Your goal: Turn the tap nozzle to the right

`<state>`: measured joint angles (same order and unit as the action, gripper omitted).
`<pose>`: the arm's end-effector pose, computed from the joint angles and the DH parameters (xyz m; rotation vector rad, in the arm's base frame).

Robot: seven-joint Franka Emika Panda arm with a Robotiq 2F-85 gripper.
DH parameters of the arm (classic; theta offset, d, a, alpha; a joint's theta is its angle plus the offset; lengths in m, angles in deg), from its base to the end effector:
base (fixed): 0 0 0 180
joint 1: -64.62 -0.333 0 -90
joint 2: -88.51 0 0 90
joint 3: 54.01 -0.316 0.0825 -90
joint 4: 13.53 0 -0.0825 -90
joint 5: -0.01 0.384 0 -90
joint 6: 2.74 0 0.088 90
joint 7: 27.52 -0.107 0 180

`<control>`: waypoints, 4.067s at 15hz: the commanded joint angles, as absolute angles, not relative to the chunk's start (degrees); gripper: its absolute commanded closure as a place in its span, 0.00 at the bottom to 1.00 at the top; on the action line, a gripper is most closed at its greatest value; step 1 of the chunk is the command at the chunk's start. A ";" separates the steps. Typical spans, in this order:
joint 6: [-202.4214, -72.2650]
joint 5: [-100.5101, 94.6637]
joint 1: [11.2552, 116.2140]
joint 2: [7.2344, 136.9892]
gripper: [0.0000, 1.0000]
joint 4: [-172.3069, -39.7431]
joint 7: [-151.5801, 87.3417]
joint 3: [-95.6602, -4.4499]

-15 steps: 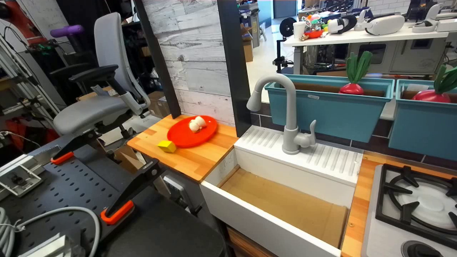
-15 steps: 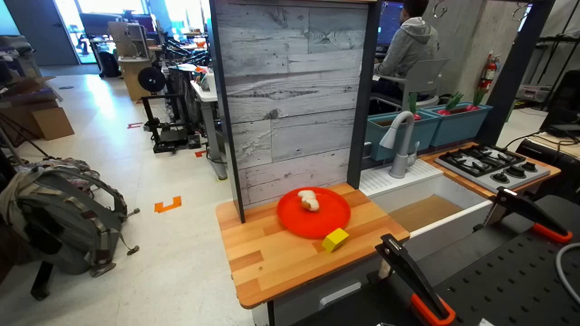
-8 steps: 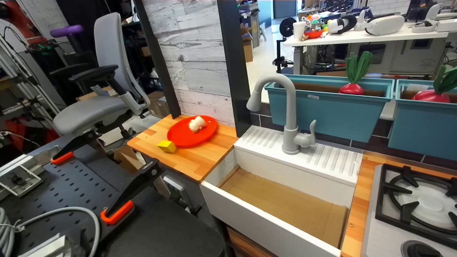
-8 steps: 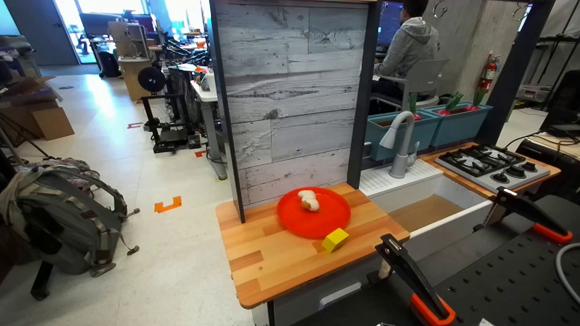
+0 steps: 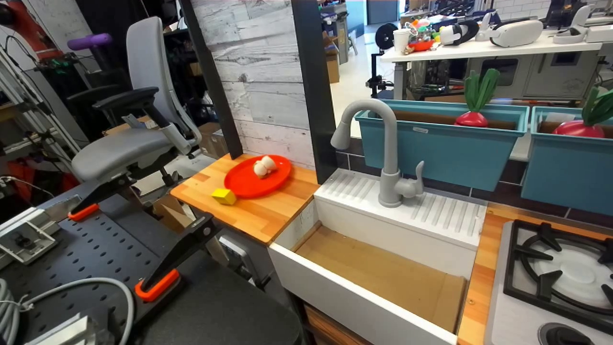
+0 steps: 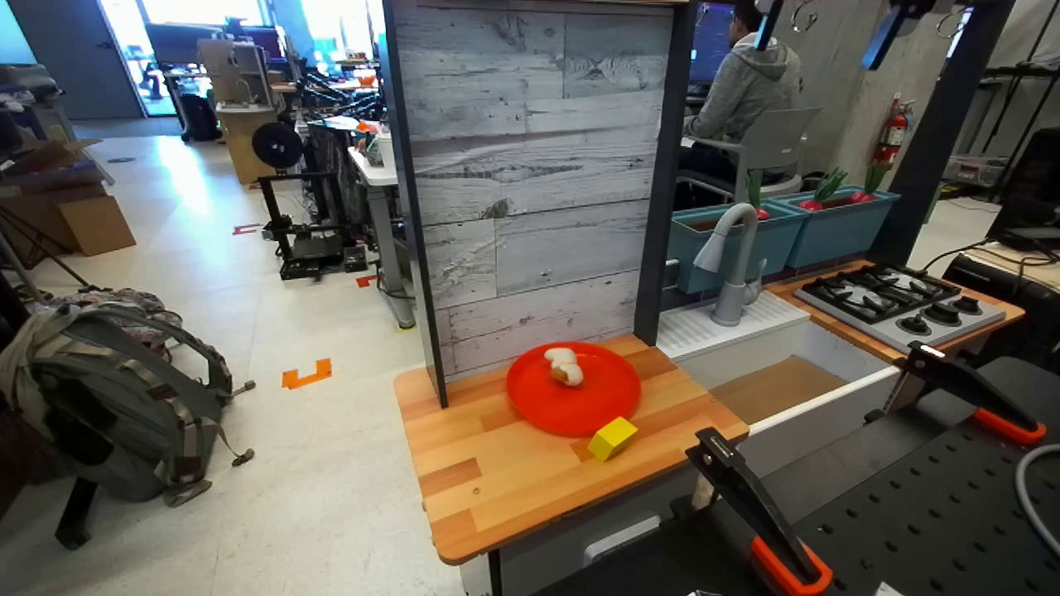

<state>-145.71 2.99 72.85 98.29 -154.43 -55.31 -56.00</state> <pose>0.4764 -0.0523 0.3813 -2.9075 0.9508 -0.3033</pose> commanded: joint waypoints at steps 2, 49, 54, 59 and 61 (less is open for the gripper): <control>-147.73 4.64 72.72 82.67 0.00 -141.64 -60.38 -52.31; -151.59 9.62 67.82 46.32 0.94 -116.44 -75.94 -43.25; -153.08 7.51 68.46 48.13 0.94 -119.95 -70.14 -42.55; -150.85 5.44 70.88 49.21 0.94 -120.87 -55.13 -41.75; -148.99 4.67 72.12 49.68 0.94 -120.76 -48.03 -41.30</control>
